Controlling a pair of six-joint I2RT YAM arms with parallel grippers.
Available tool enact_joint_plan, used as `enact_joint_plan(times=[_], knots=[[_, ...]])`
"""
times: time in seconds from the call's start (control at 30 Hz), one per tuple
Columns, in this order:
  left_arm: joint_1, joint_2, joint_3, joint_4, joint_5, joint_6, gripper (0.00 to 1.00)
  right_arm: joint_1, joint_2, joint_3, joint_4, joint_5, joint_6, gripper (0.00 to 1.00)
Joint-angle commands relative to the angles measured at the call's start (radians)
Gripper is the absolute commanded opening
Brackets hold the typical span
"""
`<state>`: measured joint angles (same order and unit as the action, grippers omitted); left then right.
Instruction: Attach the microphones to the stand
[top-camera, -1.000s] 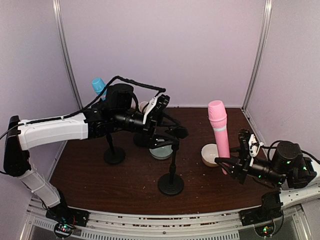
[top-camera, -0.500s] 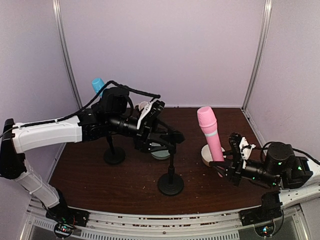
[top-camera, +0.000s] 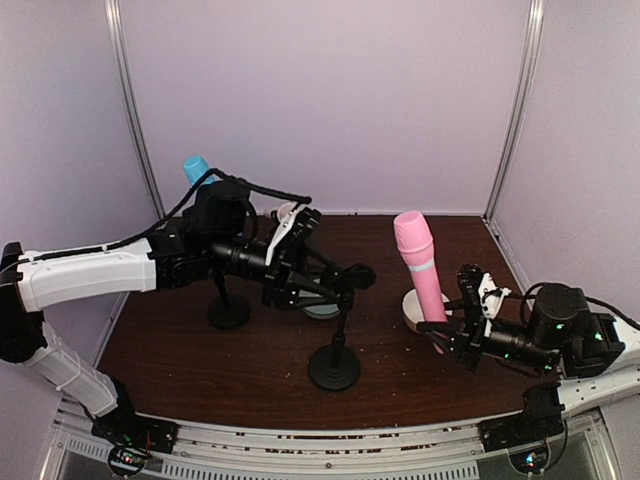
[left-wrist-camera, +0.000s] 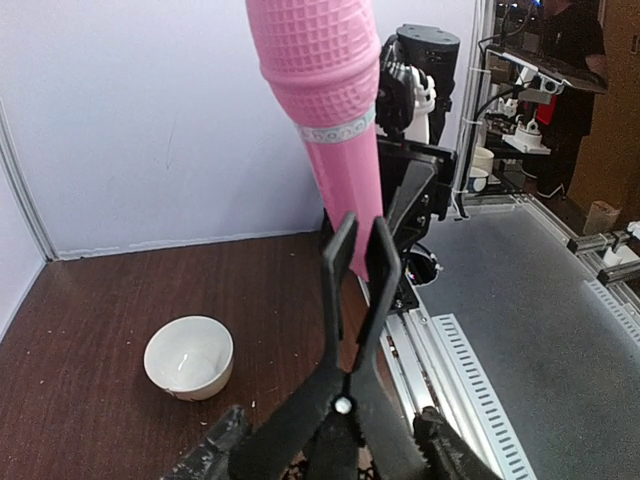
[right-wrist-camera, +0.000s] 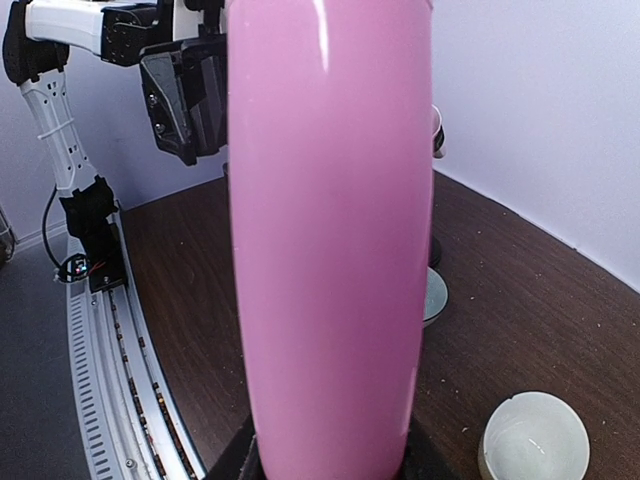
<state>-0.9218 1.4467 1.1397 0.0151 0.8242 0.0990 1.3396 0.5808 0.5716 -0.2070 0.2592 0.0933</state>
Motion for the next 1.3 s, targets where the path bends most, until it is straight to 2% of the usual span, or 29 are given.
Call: enact_joint_plan(times=[0.0,0.2,0.27,0.43,0.57,0.67,1.27], knots=[[0.005,-0.03,-0.014,0.057,-0.009,-0.011,0.51,-0.002,0.005,0.042,0.042,-0.013,0.001,0.11],[0.005,-0.035,-0.043,0.114,-0.051,-0.057,0.47,-0.002,0.042,0.067,0.03,-0.014,-0.03,0.11],[0.005,-0.036,-0.054,0.144,-0.057,-0.071,0.42,-0.003,0.055,0.076,0.031,-0.015,-0.041,0.11],[0.005,-0.03,-0.059,0.176,-0.046,-0.083,0.26,-0.003,0.096,0.102,0.036,-0.014,-0.074,0.11],[0.005,-0.019,-0.06,0.193,-0.02,-0.087,0.06,-0.003,0.138,0.124,0.041,-0.013,-0.101,0.11],[0.005,-0.013,-0.061,0.211,-0.001,-0.096,0.0,-0.002,0.17,0.139,0.045,-0.009,-0.118,0.11],[0.005,-0.005,-0.06,0.23,0.042,-0.118,0.0,-0.037,0.441,0.326,-0.018,0.006,-0.168,0.09]])
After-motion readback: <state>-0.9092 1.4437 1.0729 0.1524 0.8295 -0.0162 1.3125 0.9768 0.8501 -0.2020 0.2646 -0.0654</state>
